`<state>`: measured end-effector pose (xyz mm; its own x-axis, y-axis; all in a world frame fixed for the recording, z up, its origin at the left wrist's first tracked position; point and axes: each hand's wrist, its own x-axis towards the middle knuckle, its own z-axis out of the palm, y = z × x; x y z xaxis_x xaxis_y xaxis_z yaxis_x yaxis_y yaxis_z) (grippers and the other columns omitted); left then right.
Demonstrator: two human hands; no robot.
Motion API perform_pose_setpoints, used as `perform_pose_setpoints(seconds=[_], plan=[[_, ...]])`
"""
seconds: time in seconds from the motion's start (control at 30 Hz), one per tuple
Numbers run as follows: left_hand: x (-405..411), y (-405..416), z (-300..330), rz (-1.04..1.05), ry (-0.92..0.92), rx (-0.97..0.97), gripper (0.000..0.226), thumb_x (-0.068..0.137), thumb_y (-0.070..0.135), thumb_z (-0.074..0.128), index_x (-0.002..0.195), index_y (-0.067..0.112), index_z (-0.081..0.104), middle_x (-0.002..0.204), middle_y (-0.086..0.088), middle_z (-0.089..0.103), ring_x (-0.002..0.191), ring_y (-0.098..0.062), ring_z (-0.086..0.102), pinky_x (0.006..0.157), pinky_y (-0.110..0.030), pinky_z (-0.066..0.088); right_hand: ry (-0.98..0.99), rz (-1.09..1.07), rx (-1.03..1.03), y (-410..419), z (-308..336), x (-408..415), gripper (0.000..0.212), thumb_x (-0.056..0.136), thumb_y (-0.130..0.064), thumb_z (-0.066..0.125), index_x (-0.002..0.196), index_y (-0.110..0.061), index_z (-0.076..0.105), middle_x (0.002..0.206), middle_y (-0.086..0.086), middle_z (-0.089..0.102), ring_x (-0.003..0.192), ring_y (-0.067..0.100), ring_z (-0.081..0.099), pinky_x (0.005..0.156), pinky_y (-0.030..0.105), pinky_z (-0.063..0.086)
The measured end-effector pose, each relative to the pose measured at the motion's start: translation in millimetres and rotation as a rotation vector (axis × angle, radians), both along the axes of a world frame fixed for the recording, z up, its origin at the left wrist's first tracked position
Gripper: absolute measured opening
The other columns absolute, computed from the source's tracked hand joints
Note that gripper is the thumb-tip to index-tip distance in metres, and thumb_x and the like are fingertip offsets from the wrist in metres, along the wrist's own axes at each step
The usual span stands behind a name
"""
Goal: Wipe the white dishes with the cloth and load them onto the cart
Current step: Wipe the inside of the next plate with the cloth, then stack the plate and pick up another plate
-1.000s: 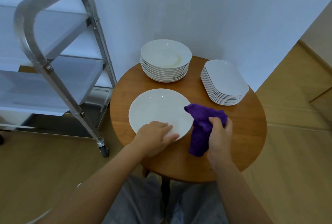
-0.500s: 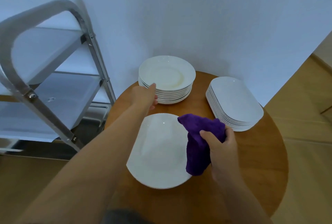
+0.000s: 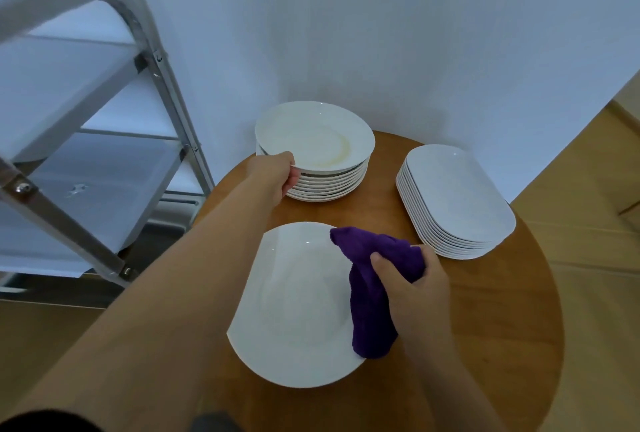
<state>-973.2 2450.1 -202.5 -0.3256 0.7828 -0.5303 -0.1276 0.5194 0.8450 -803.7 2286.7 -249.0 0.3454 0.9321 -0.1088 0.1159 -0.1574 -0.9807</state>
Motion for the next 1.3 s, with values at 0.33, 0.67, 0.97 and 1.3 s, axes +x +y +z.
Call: perform_pose_setpoints(seconds=[0.33,0.67,0.97,1.3], plan=[[-8,-24,2,0.005,0.003,0.06,0.012,0.092,0.019,0.048,0.09,0.009,0.053,0.065,-0.004,0.054,0.051,-0.013,0.049,0.037,-0.016,0.04,0.287,-0.104,-0.043,10,17,-8,0.024,0.08,-0.033,0.07,0.088,-0.039,0.048,0.095,-0.012,0.06,0.088,0.012,0.059,0.066,0.027,0.052],[0,-33,8,0.176,-0.231,0.17,0.03,0.09,0.007,0.052,0.12,0.0,0.05,0.111,-0.014,0.059,0.097,-0.026,0.062,0.059,-0.025,0.056,0.377,-0.148,-0.054,3,23,-3,0.031,0.079,-0.031,0.071,0.101,-0.036,0.05,0.098,-0.01,0.061,0.089,0.014,0.06,0.059,0.023,0.051],[-3,-109,-3,0.139,-0.265,0.26,0.018,0.087,0.002,0.053,0.069,0.004,0.053,0.052,-0.006,0.048,0.061,-0.018,0.057,0.061,-0.03,0.06,0.664,-0.292,-0.044,-10,40,-6,0.056,0.078,-0.029,0.073,0.127,-0.027,0.046,0.108,-0.002,0.063,0.096,0.02,0.063,0.076,0.039,0.056],[8,-244,7,0.021,-0.135,0.295,0.035,0.086,0.009,0.059,0.052,0.008,0.054,0.043,0.0,0.053,0.052,-0.012,0.063,0.055,-0.023,0.055,0.782,-0.206,-0.027,-77,62,-10,0.048,0.073,-0.003,0.071,0.114,-0.021,0.055,0.099,0.0,0.069,0.088,0.021,0.066,0.063,0.036,0.055]])
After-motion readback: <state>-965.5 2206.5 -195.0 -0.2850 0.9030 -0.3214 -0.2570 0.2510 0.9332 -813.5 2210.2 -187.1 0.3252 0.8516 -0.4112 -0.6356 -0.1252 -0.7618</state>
